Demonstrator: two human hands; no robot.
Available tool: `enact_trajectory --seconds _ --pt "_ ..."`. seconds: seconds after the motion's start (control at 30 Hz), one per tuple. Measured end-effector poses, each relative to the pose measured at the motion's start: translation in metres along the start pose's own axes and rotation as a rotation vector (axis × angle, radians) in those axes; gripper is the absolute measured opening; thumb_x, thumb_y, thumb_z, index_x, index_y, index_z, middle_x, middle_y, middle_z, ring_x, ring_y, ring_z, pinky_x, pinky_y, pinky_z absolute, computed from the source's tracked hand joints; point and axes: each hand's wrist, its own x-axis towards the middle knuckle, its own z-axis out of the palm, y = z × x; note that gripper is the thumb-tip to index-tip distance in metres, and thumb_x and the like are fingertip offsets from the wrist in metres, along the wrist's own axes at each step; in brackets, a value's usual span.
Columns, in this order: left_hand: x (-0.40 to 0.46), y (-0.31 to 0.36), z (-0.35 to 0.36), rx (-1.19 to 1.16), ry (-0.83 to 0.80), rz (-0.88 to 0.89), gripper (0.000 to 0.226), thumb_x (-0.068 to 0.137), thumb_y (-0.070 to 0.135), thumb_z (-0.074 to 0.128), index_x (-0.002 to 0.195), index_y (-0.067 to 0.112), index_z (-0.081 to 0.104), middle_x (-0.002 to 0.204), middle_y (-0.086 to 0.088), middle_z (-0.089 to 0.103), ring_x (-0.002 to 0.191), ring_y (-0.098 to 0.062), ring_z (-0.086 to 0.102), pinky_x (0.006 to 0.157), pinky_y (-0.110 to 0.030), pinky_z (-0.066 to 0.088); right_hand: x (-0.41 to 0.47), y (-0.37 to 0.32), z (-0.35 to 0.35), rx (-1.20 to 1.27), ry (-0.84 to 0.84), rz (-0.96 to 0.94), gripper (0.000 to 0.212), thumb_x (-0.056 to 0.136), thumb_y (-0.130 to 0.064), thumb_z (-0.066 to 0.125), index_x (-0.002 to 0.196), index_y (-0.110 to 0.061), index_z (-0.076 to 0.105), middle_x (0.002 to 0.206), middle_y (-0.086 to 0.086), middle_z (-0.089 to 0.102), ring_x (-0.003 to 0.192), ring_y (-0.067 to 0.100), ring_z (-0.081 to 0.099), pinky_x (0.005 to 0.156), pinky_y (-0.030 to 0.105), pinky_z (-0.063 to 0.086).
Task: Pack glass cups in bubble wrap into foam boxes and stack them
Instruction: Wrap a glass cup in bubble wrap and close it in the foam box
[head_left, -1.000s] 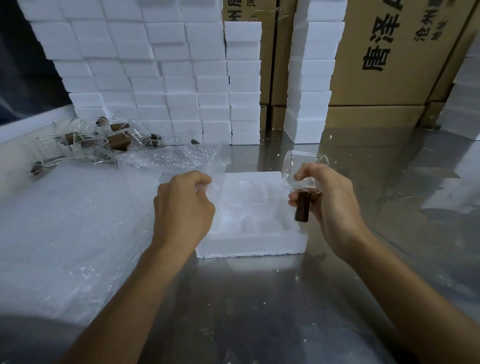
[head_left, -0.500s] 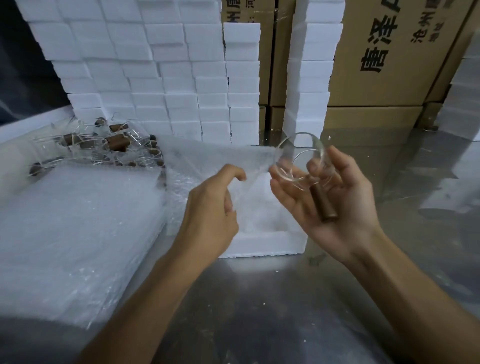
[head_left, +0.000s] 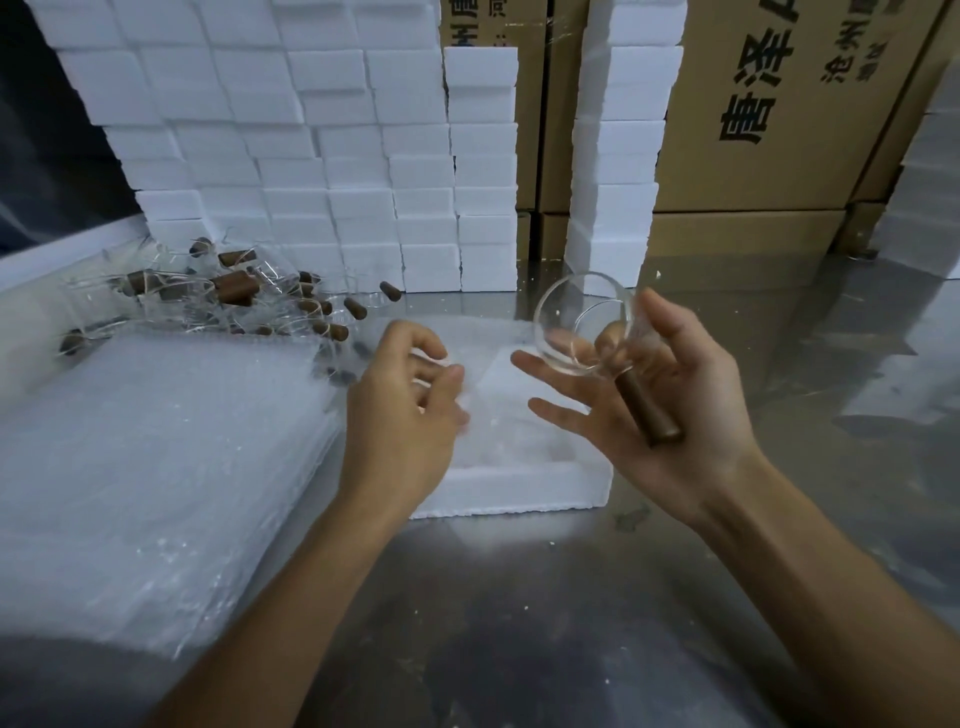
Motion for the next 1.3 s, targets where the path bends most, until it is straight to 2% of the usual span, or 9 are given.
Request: enact_trajectory --seconds 0.17,0.33,0.47,0.63,0.73,0.87,1.07,1.17,1.3 --pt "-0.002 0.001 -0.004 0.300 0.031 0.359 0.037 0.083 -0.018 0.049 0.078 0.011 0.072 0.090 -0.001 0.059 0.072 -0.018 0.064 0.066 -0.030 0.055 0.004 0.009 0.003 -0.381 0.055 0.020 0.050 0.077 -0.059 0.055 0.051 -0.018 0.064 0.091 0.002 0.075 0.106 0.013 0.067 0.108 0.039 0.036" --pt "-0.007 0.003 -0.001 0.487 -0.027 0.321 0.031 0.084 -0.006 0.065 0.110 0.008 0.074 0.103 0.003 0.058 0.077 -0.011 0.050 0.074 -0.022 0.044 0.006 0.019 0.001 -0.631 0.100 -0.060 0.079 0.069 -0.067 0.061 0.085 0.010 0.069 0.106 0.024 0.069 0.110 0.045 0.058 0.111 0.061 0.034" --pt "-0.009 0.007 -0.004 0.566 -0.104 0.305 0.055 0.082 -0.006 0.067 0.133 0.014 0.061 0.131 0.004 0.054 0.076 -0.019 0.059 0.079 -0.032 0.053 0.009 0.023 -0.004 -0.710 0.142 -0.096 0.046 0.092 -0.049 0.058 0.088 -0.008 0.079 0.097 0.012 0.076 0.083 0.018 0.069 0.078 0.036 0.053" --pt "-0.012 0.011 -0.001 0.558 -0.316 0.182 0.089 0.083 -0.008 0.065 0.154 0.030 0.029 0.151 0.023 0.023 0.101 -0.020 0.061 0.093 -0.037 0.052 0.009 0.032 -0.003 -0.624 0.133 -0.136 0.048 0.094 -0.047 0.055 0.093 -0.003 0.074 0.080 0.004 0.072 0.087 0.022 0.072 0.075 0.035 0.060" --pt "-0.012 0.012 -0.001 0.486 -0.329 0.232 0.088 0.080 -0.012 0.065 0.150 0.034 0.036 0.153 0.019 0.027 0.120 -0.019 0.054 0.096 -0.039 0.051 0.008 0.035 0.002 -0.637 0.106 -0.129 0.059 0.083 -0.059 0.052 0.086 -0.004 0.074 0.090 0.001 0.073 0.093 0.008 0.069 0.063 0.021 0.056" --pt "-0.010 0.007 -0.001 0.544 -0.280 0.204 0.072 0.084 -0.008 0.063 0.144 0.028 0.047 0.158 0.013 0.030 0.138 -0.017 0.040 0.108 -0.027 0.035 0.010 0.032 -0.001 -0.619 0.087 -0.053 0.052 0.088 -0.060 0.048 0.083 -0.018 0.078 0.098 0.004 0.074 0.107 0.022 0.067 0.080 0.033 0.061" --pt "-0.015 0.013 0.001 0.522 -0.326 0.255 0.089 0.083 -0.010 0.062 0.154 0.033 0.027 0.161 0.021 0.017 0.129 -0.014 0.050 0.097 -0.020 0.045 0.011 0.030 0.000 -0.417 0.143 0.064 0.052 0.091 -0.057 0.046 0.103 -0.018 0.079 0.127 0.011 0.064 0.115 0.031 0.064 0.089 0.038 0.059" --pt "-0.018 0.015 0.005 0.539 -0.373 0.316 0.097 0.080 -0.009 0.065 0.156 0.031 0.020 0.163 0.023 0.006 0.117 -0.020 0.060 0.086 -0.033 0.057 0.009 0.028 0.003 -0.231 0.125 0.112 0.045 0.098 -0.048 0.048 0.119 -0.016 0.073 0.136 0.010 0.050 0.115 0.031 0.065 0.088 0.040 0.059" --pt "-0.018 0.015 0.007 0.549 -0.415 0.339 0.103 0.078 -0.007 0.070 0.157 0.029 0.014 0.163 0.025 0.000 0.123 -0.026 0.056 0.083 -0.037 0.058 0.008 0.026 0.004 -0.127 0.056 0.105 0.023 0.099 -0.024 0.059 0.112 -0.018 0.077 0.133 0.003 0.051 0.106 0.027 0.071 0.088 0.035 0.059"
